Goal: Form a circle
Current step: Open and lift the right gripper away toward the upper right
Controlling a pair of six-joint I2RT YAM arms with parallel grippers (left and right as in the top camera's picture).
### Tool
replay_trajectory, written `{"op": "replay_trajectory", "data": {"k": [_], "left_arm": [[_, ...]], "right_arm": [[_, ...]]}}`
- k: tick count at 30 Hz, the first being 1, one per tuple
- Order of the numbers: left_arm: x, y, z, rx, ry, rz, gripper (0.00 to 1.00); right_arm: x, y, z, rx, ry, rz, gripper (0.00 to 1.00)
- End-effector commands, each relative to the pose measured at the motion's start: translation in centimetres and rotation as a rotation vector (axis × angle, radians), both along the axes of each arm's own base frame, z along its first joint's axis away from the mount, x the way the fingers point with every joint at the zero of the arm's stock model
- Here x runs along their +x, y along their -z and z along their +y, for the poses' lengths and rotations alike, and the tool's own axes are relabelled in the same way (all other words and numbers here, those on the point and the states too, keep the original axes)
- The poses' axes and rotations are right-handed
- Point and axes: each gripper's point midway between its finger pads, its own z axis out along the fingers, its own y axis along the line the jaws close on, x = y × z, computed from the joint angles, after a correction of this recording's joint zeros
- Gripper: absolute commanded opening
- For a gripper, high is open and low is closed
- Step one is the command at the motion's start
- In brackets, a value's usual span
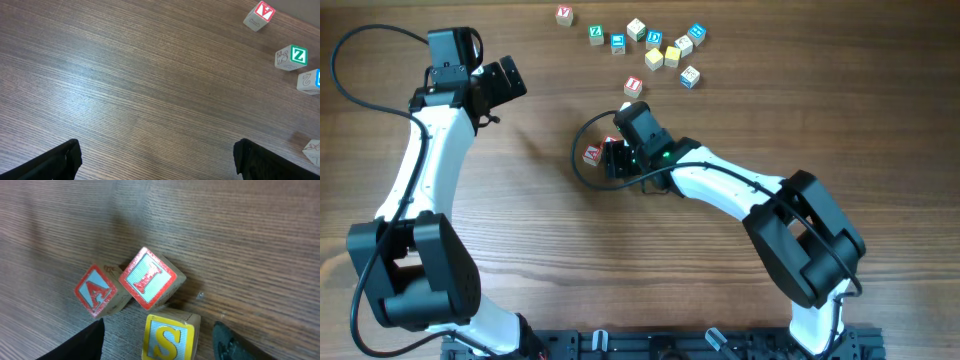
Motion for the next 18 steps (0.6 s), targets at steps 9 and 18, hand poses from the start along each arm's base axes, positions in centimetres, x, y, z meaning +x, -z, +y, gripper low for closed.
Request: {"op": "replay_trajectory", "data": {"k": [9,18], "left_arm": [[0.1,-0.6,0.0,-0.005,-0.008,-0.015,1.0],[0.1,-0.6,0.1,-0.005,-0.008,-0.015,1.0]], "right_arm": [[5.2,-4.6,-8.5,-0.071,0.223,-0.101,0.83],[7.0,-3.9,-14.1,-0.103,0.341,-0.06,1.0]]}}
